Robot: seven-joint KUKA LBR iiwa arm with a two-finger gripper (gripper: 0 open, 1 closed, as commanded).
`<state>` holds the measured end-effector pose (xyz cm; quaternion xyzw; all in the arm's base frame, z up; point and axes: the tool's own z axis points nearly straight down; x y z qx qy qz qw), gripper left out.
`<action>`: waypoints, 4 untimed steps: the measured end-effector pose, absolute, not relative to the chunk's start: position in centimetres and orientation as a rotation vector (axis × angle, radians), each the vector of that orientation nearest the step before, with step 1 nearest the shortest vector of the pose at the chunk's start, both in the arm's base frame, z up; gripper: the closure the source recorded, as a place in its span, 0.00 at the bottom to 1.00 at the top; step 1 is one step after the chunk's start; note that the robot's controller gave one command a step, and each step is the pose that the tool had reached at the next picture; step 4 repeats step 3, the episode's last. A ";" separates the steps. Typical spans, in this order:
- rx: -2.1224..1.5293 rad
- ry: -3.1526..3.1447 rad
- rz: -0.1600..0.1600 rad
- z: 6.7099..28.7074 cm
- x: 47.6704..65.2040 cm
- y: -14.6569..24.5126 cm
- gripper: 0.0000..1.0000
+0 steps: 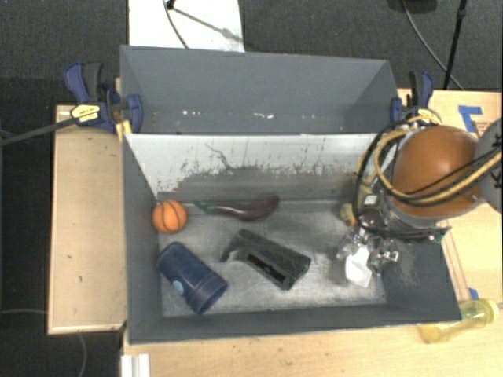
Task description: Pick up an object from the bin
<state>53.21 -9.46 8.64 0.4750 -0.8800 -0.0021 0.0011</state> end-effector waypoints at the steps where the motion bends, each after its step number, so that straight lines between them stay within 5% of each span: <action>1: 1.488 -2.764 -0.007 10.5 53.2 -9.5 1.00; 4: 1.485 -2.767 -0.004 13.4 53.3 -9.5 1.00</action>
Offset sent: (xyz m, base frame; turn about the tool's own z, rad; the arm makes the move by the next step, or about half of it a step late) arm 0.0000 0.0001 0.0078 0.0000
